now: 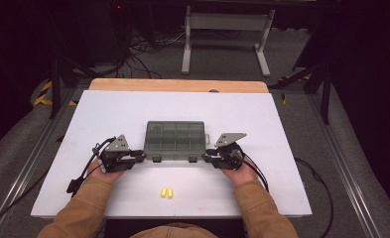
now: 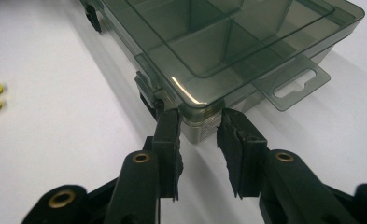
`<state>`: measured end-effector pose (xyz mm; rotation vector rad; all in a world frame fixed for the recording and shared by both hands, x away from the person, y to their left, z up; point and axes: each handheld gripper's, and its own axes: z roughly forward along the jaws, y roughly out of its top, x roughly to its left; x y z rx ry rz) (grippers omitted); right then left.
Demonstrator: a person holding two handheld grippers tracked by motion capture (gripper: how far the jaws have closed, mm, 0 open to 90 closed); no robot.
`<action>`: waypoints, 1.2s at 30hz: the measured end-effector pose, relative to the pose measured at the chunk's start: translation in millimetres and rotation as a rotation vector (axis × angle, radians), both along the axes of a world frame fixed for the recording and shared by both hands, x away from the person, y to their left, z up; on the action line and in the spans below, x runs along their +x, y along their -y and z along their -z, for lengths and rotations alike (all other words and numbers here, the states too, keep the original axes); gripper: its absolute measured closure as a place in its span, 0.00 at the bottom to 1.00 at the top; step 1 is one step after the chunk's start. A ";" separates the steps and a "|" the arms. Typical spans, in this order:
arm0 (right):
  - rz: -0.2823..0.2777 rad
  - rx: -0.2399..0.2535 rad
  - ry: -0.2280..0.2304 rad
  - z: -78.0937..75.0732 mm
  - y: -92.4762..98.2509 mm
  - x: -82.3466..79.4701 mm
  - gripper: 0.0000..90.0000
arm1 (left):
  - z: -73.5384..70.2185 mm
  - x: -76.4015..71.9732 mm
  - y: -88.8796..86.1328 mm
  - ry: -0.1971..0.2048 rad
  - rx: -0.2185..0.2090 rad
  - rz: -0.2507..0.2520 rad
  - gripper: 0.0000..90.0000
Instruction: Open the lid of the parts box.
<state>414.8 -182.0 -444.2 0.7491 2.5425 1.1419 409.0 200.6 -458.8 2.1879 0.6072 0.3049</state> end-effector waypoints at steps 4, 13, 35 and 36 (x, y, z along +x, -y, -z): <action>0.000 0.000 0.000 0.0 0.0 0.0 0.76 | 0.0 -0.1 0.4 -0.001 -0.001 0.001 0.81; -0.004 0.007 0.009 -1.4 0.0 -0.8 0.78 | -2.0 -1.6 0.2 0.007 -0.011 0.003 0.82; -0.007 0.137 0.071 -14.9 4.0 -3.4 0.97 | -12.2 -2.2 -5.5 0.059 -0.145 -0.020 0.99; -0.006 0.142 0.072 -14.8 4.0 -3.0 0.97 | -12.2 -2.2 -5.3 0.060 -0.147 -0.020 0.99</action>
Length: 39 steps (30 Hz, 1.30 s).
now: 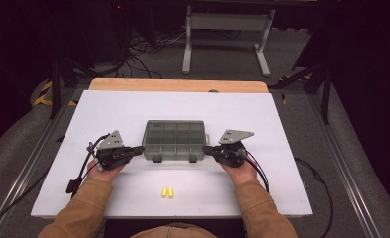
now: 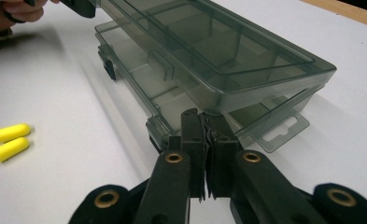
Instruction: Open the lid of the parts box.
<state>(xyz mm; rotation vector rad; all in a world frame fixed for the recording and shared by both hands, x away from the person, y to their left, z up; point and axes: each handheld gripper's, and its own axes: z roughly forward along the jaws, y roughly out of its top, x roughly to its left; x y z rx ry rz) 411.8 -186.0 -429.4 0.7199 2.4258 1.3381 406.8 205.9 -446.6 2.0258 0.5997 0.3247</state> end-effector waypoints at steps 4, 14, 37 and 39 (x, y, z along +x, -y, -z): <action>0.000 0.001 0.000 0.3 -0.2 0.2 0.97 | -0.5 -0.3 1.0 0.012 -0.003 0.001 0.99; 0.002 -0.026 0.004 -0.8 -0.3 -1.5 0.85 | -2.1 1.0 2.8 0.019 -0.018 0.007 0.99; 0.022 -0.209 0.055 -13.9 -15.2 26.0 0.31 | -2.9 -0.7 3.9 0.027 -0.033 0.009 0.99; 0.018 -0.208 0.055 -15.7 -15.7 27.9 0.31 | -2.8 -0.4 4.0 0.024 -0.034 0.010 0.99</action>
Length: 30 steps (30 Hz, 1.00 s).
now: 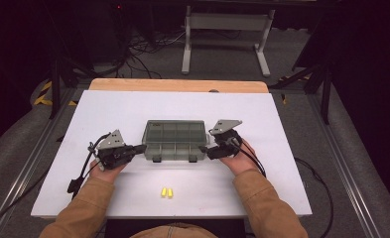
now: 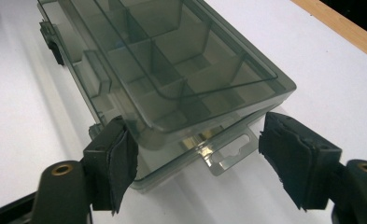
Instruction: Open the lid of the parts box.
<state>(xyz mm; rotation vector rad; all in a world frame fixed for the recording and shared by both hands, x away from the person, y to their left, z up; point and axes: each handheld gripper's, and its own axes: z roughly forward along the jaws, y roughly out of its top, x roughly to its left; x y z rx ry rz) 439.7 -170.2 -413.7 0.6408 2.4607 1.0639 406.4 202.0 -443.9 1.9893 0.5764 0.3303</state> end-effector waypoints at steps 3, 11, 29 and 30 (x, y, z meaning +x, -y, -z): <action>-0.002 -0.006 0.001 -2.1 -0.2 2.4 0.31 | 0.0 -0.3 0.3 0.000 0.001 0.003 0.99; -0.010 -0.014 0.016 -7.6 -2.0 3.1 0.32 | -0.6 -0.6 -0.8 0.003 0.003 0.006 0.98; -0.026 0.050 0.008 -37.2 -2.8 24.9 0.41 | -5.9 -11.2 -8.2 0.010 -0.017 0.037 0.74; -0.027 0.056 0.009 -38.7 -3.3 26.2 0.42 | -6.2 -12.1 -8.9 0.012 -0.020 0.035 0.73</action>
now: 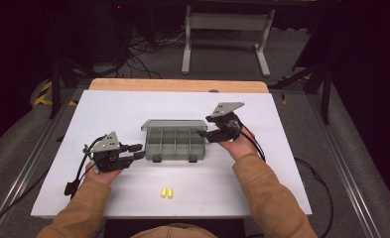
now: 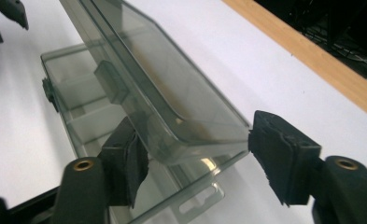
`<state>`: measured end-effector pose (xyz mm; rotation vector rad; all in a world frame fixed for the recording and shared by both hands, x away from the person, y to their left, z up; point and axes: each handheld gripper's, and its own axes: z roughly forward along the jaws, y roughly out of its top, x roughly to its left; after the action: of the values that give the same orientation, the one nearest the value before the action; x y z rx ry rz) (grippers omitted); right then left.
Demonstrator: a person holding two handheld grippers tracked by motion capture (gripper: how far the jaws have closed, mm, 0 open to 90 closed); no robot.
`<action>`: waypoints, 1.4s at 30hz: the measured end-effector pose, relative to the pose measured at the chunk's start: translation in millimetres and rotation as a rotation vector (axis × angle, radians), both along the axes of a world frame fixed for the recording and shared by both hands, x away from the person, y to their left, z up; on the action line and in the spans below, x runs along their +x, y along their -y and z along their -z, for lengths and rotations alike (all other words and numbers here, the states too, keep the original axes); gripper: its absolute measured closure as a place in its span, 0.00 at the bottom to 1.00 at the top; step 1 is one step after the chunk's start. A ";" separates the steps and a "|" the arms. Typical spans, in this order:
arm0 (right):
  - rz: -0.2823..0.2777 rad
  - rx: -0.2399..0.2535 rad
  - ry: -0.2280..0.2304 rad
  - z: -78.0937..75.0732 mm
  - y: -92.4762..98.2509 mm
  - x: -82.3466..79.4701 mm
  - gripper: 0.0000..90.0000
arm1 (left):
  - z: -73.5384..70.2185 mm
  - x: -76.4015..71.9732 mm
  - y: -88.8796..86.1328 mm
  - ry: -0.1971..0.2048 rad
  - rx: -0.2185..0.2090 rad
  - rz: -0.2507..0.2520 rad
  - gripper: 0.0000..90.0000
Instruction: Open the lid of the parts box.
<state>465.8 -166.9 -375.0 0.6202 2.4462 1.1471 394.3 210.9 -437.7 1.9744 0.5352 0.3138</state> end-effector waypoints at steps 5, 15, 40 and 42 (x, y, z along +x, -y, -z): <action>0.001 0.015 0.006 -4.4 -1.6 5.7 0.49 | -1.7 -3.2 -2.4 0.004 -0.008 0.001 0.66; 0.043 0.087 0.011 -5.8 -3.3 25.6 0.58 | -4.2 -9.8 -4.8 0.020 -0.023 0.002 0.55; 0.123 0.169 -0.021 3.7 -9.4 68.3 0.69 | -6.6 -22.5 -17.0 0.050 -0.064 -0.041 0.42; 0.131 0.178 -0.019 5.0 -9.5 71.3 0.68 | -6.4 -23.2 -19.2 0.050 -0.071 -0.048 0.42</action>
<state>537.1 -157.4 -380.0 0.8341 2.2965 1.3188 371.2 230.0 -431.3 1.8827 0.5550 0.3683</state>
